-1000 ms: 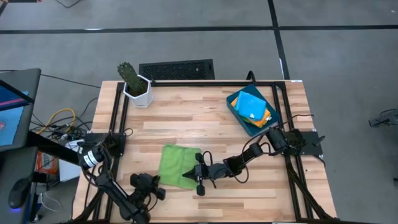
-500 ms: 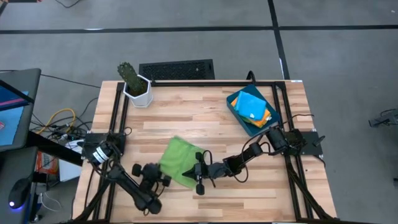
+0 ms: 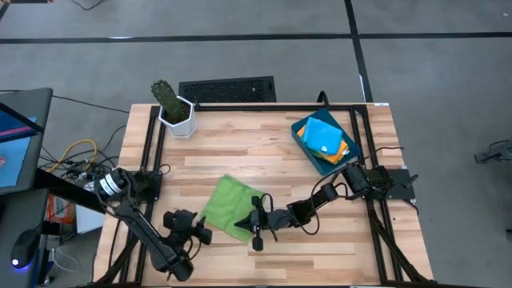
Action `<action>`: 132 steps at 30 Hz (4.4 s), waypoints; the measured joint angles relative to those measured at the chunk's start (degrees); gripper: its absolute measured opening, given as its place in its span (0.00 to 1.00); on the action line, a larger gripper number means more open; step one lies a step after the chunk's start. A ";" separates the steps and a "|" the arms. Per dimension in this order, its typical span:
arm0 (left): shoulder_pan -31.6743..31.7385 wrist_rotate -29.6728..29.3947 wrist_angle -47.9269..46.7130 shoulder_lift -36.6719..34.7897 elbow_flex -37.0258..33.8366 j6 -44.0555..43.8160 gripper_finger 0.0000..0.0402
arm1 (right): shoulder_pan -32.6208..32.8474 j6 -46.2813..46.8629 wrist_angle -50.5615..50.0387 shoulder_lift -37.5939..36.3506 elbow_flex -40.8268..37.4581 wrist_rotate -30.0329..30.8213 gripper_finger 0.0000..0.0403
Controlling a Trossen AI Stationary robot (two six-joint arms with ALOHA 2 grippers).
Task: Fold microfiber towels
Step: Fold the green microfiber cloth
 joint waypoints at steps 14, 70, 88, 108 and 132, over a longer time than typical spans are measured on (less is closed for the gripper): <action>-0.09 -1.49 22.71 0.03 -12.39 -1.80 0.55 | 0.02 -0.02 0.00 0.00 0.00 -0.02 0.07; 10.31 -4.51 24.75 0.25 7.94 46.40 0.01 | 2.58 8.03 -15.55 0.61 4.98 6.18 0.04; 13.03 -2.34 39.15 0.20 8.00 62.07 0.01 | 2.20 8.21 -17.00 0.57 5.01 6.12 0.09; 13.03 -1.46 39.11 0.20 7.98 63.25 0.01 | 3.16 9.16 -34.56 -8.60 4.81 5.59 0.28; 13.78 -1.45 55.74 0.23 3.15 68.26 0.01 | 12.63 17.97 -60.22 -22.97 0.57 26.82 0.25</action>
